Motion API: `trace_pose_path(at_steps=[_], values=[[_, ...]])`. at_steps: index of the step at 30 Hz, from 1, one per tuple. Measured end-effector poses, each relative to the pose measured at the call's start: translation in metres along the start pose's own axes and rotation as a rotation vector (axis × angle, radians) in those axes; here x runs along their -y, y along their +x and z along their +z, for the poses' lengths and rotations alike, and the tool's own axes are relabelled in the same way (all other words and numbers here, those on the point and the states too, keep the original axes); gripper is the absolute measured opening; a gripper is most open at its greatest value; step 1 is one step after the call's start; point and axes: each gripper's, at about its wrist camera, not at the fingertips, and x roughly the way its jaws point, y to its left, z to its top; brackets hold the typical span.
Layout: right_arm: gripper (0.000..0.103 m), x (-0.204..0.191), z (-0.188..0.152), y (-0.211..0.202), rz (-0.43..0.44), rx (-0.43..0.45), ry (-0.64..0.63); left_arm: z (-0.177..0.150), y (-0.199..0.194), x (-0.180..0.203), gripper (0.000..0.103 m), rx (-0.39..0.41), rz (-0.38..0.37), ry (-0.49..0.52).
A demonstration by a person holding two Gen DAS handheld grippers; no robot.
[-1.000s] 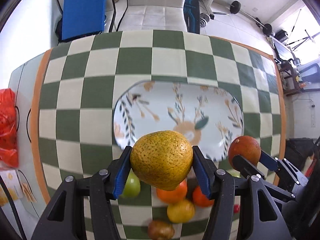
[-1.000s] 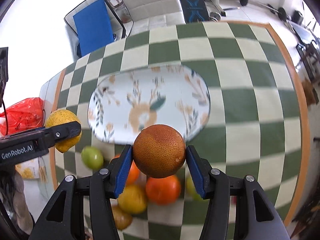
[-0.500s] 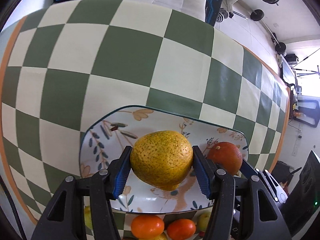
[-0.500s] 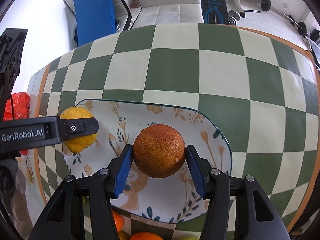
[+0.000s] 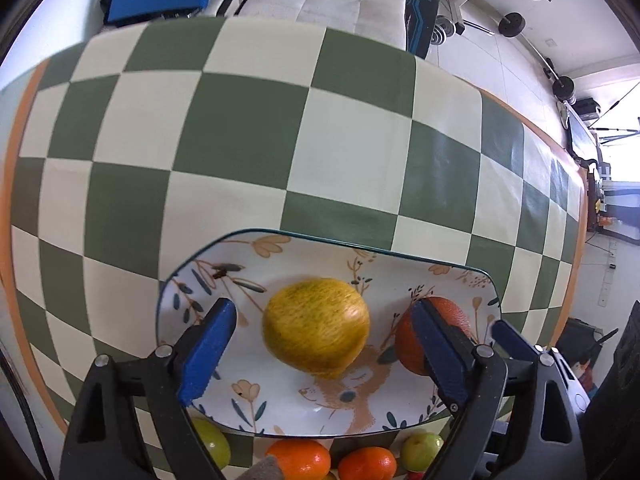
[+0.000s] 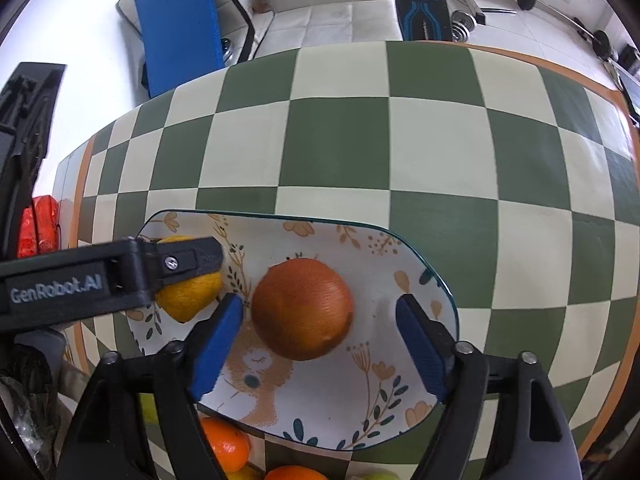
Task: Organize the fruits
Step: 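Carry the yellow citrus with the left tool while the right tool carries the grapefruit onto the plate, releasing both, then lift both open tools away from the plate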
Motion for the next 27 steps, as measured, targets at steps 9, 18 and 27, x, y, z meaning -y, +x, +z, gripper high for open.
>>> trace_pose_path(at_steps=[9,18,27], values=[[0.097,-0.002,-0.023,-0.024,-0.118,0.042,0.015,-0.041,-0.037,-0.005,0.092,0.178,0.181,0.046],[0.097,-0.011,-0.065,-0.071,-0.189,0.129,0.011,-0.104,-0.081,-0.004,0.092,0.324,0.239,0.082],[0.097,-0.022,-0.109,-0.131,-0.18,0.226,0.033,-0.153,-0.121,0.0,0.092,0.412,0.231,0.112]])
